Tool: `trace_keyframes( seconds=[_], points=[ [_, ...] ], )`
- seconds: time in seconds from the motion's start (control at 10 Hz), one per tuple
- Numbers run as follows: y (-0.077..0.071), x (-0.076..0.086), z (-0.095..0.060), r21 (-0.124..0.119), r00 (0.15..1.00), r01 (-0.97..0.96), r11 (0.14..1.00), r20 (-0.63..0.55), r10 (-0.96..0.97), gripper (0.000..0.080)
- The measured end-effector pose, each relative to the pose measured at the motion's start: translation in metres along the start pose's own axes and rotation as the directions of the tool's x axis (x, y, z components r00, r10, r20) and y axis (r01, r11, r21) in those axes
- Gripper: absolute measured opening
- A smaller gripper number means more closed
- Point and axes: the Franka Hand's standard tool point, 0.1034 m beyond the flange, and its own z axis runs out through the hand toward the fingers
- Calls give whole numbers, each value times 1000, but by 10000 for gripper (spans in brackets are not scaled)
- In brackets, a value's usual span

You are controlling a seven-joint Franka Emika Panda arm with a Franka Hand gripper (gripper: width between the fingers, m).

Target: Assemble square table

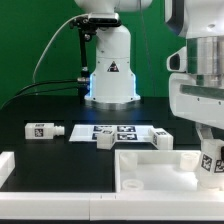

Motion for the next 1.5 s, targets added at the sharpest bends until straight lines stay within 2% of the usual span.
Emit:
trace_keyframes(
  seconds=[0.1, 0.2, 0.3, 0.5, 0.8, 0.9, 1.0, 1.1, 1.3, 1.4, 1.5],
  points=[
    [1, 0, 0, -2, 997, 73, 997, 0, -73, 297],
    [1, 1, 0, -1, 974, 227, 974, -3, -227, 376],
    [0, 1, 0, 0, 906, 423, 906, -5, -423, 376],
    [1, 1, 1, -18, 672, 741, 672, 19, -741, 620],
    [1, 4, 1, -16, 492, 870, 492, 23, -870, 648],
    [2, 11, 1, -26, 278, 960, 277, 25, -960, 648],
    [2, 16, 1, -33, 130, 991, 129, 28, -991, 649],
    [2, 14, 1, -33, 175, 984, 174, 27, -984, 649],
    [2, 15, 1, -35, 194, 981, 193, 27, -981, 649],
    [2, 15, 1, -35, 256, 966, 255, 25, -966, 507],
    [2, 14, 1, -37, 357, 934, 356, 21, -934, 323]
  ],
)
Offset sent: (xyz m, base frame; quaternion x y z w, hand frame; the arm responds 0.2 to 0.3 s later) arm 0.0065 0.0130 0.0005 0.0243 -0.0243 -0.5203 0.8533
